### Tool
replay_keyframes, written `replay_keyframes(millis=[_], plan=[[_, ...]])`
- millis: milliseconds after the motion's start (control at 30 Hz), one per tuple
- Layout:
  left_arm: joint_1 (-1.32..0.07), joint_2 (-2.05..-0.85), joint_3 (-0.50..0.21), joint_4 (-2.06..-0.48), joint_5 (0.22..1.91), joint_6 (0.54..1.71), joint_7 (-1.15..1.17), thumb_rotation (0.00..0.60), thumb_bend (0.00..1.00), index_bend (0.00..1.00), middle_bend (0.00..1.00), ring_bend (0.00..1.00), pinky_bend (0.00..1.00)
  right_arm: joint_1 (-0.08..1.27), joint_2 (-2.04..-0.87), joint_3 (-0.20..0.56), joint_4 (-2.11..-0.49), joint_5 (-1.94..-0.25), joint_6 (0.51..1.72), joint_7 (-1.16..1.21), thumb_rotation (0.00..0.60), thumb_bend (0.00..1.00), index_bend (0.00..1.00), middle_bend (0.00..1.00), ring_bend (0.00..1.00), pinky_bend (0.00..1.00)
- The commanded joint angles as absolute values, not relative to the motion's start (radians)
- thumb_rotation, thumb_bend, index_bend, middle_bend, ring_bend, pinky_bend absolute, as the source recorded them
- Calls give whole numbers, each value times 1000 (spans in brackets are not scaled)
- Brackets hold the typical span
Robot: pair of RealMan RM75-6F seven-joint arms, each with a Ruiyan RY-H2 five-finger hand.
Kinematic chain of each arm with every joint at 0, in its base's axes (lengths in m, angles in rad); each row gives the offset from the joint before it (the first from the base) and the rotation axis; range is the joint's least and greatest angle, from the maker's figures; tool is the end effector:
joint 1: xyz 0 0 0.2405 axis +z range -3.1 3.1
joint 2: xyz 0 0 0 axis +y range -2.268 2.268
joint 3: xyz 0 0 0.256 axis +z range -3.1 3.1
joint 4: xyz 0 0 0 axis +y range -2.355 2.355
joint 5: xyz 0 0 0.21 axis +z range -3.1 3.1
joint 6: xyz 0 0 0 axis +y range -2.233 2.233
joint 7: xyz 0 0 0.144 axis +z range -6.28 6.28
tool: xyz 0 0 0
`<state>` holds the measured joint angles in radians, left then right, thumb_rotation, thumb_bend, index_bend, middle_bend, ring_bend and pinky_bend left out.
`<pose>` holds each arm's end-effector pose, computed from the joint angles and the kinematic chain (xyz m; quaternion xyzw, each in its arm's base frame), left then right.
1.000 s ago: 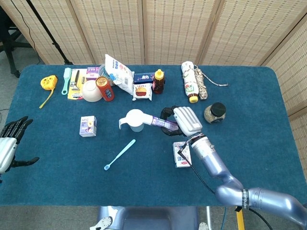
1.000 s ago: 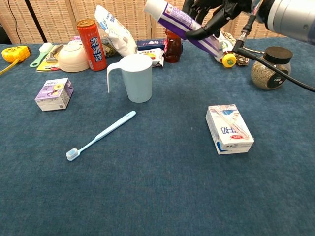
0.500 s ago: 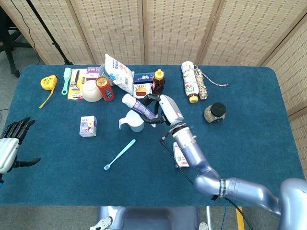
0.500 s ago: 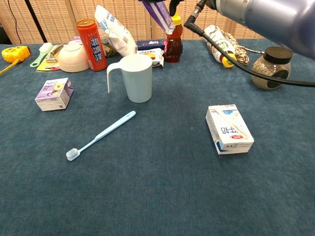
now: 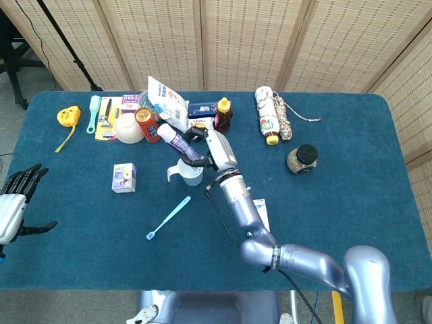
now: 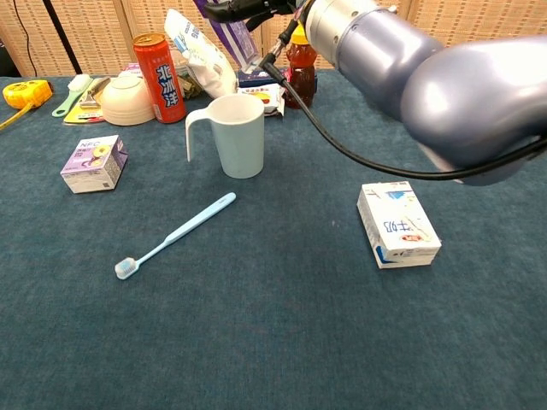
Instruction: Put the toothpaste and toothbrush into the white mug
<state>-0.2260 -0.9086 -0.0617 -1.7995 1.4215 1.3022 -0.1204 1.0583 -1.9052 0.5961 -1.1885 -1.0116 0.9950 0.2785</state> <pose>-0.2772 0.2199 0.1884 -0.6108 -0.4402 -0.3940 0.5271 0.0203 -0.4157 -0.0345 0.4699 -0.5695 0.6434 0.2022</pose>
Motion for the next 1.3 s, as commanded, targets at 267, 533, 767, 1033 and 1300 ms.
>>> replay_keyframes(millis=[267,533,767,1033,1300], plan=[[-240,-909,-72,-1799,1384,1268,-110,600,16,0,0,0,0,1148,-2046,610,-963,-1013,973,350,600,567,617,558,298,226],[-245,-908,-71,-1803,1381,1256,-107,600,16,0,0,0,0,1176,-2093,618,-885,-1023,963,392,600,568,617,558,277,218],[-246,-905,-69,-1802,1386,1251,-114,600,16,0,0,0,0,1181,-2121,609,-803,-1047,960,440,600,568,620,558,276,218],[-245,-902,-68,-1801,1390,1251,-123,600,16,0,0,0,0,1165,-2143,580,-744,-1081,961,491,600,568,621,558,276,218],[-245,-899,-64,-1801,1397,1248,-128,600,17,0,0,0,0,1156,-2176,562,-687,-1100,958,533,600,568,621,558,272,218]])
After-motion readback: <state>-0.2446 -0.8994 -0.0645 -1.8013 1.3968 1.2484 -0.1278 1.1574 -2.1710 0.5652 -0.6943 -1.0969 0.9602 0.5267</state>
